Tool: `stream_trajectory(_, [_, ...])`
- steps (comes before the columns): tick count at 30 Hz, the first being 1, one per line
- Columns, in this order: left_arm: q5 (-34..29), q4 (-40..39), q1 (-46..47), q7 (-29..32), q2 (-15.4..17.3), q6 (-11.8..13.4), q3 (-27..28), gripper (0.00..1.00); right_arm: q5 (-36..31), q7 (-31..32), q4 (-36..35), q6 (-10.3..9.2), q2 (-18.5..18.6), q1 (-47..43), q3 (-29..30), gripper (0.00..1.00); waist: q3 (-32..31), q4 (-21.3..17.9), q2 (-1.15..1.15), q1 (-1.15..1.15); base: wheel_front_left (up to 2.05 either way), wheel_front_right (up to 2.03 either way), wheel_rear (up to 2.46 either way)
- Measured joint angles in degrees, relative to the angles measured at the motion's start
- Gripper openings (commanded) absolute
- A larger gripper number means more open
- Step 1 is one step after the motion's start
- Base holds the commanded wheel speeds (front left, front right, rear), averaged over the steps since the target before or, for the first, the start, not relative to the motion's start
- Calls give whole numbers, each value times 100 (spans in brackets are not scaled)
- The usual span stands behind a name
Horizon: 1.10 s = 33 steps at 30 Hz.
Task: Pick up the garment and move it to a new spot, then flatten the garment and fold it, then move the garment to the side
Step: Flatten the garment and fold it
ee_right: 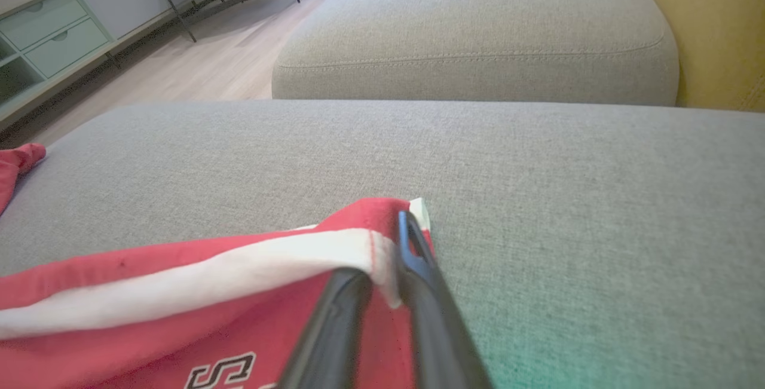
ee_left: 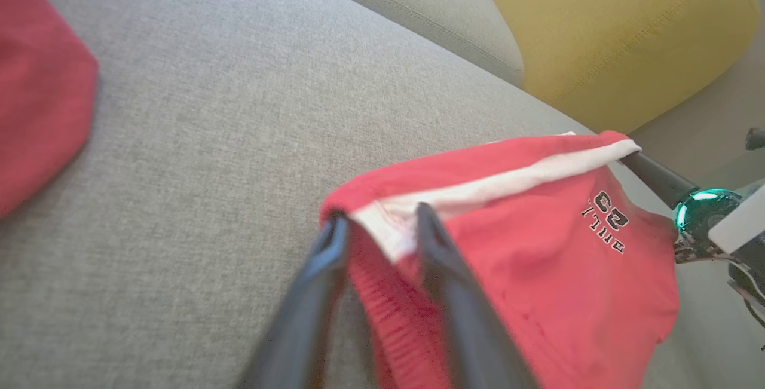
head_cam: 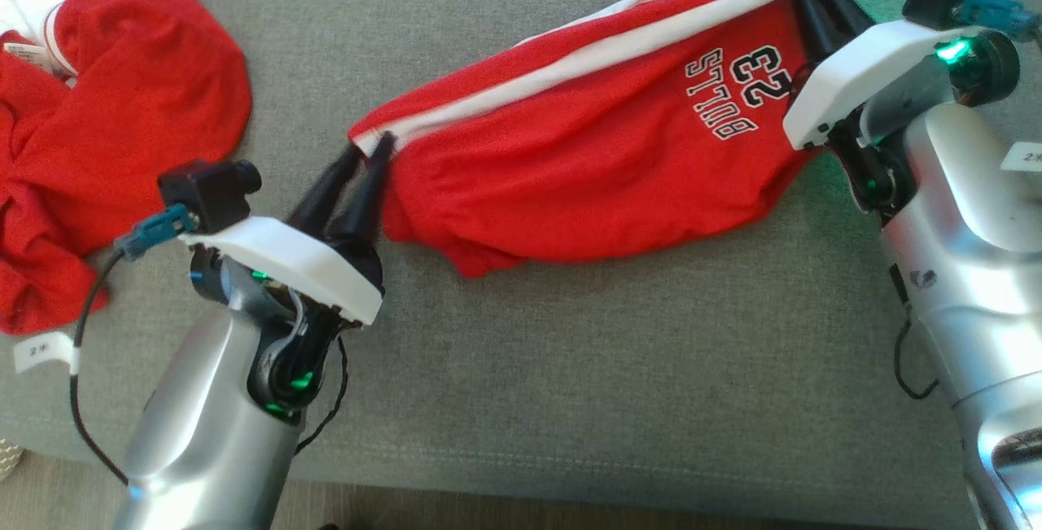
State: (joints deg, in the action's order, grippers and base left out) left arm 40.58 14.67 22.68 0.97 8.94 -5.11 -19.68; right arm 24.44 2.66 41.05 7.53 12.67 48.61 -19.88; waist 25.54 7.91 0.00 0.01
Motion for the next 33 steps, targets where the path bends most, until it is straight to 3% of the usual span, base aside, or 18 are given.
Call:
stream_trajectory(4, [-238,121,-4,-271,8,24,-29,100,76,-455,245,0,-11,68,-185,100,-32,-40,0,0,0,0,0])
stream_trajectory(12, [-893,-112,-301,-1180,25,578,-34,100,18,-1371,146,0,-9,-114,-243,100,-327,-176,0,0,0,0,0])
stream_trajectory(18, [-1334,-639,-660,-1515,9,1001,214,100,-513,-1645,-753,0,-30,-879,290,100,-593,-324,0,0,0,0,0])
stream_trajectory(26, [-1828,-1111,-943,-1528,-52,1120,504,100,-1180,-1634,-2142,0,-339,-2119,1089,100,-892,-509,0,0,0,0,0])
stream_trajectory(33, [-2238,-959,-1458,-1527,8,1200,520,100,-1584,-965,-3304,0,-681,-3463,1523,100,-1087,-697,0,-1,0,0,0])
